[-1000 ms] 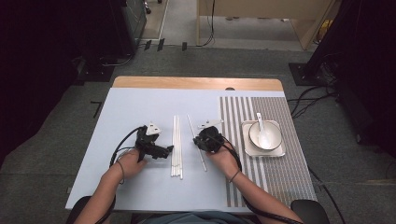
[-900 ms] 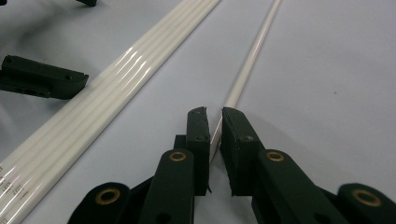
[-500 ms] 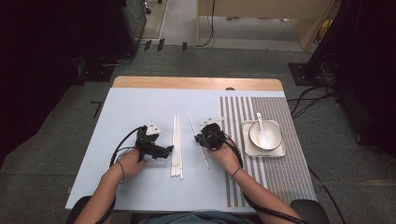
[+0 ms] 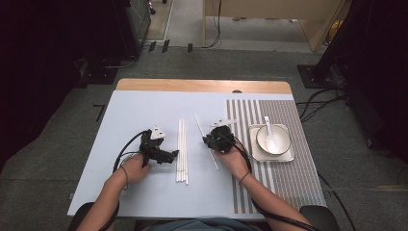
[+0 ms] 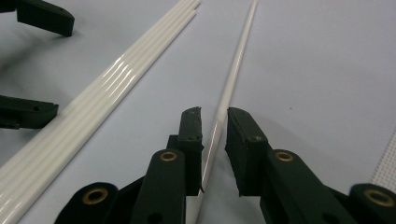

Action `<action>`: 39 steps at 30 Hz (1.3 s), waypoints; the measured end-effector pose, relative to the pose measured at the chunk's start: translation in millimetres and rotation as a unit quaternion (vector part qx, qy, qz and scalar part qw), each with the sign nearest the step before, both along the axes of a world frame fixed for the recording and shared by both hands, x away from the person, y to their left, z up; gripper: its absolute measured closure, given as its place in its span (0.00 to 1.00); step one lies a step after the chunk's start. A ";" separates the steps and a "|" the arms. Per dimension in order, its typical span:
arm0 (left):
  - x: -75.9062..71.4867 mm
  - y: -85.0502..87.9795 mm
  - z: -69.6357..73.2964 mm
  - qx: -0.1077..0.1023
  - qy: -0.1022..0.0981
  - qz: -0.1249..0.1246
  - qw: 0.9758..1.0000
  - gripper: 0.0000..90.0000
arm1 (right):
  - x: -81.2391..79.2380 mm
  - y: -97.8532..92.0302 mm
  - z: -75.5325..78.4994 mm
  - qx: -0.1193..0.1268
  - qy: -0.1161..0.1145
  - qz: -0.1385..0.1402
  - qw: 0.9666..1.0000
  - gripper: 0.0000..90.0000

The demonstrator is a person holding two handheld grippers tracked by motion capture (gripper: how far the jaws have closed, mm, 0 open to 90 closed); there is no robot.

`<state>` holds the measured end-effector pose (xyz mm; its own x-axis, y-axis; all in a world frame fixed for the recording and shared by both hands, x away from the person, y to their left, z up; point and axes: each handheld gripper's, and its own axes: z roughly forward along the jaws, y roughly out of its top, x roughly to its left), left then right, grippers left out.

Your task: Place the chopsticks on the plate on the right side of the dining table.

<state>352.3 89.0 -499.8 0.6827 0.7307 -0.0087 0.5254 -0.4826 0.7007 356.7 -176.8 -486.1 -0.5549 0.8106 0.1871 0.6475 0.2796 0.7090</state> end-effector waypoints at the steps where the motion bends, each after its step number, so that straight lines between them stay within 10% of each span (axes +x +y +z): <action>1: 0.0 0.0 0.0 0.000 0.000 0.000 1.000 0.00 | -2.9 -0.6 1.0 0.002 -0.001 -0.003 1.000 0.85; 20: 0.0 0.0 0.1 0.001 0.000 0.000 1.000 0.00 | -33.8 -1.8 -6.3 -0.056 -0.035 0.005 0.998 0.91; 39: 0.1 0.0 0.1 0.001 0.001 0.000 1.000 0.00 | -25.9 -10.4 -7.8 -0.044 -0.029 -0.019 0.998 0.91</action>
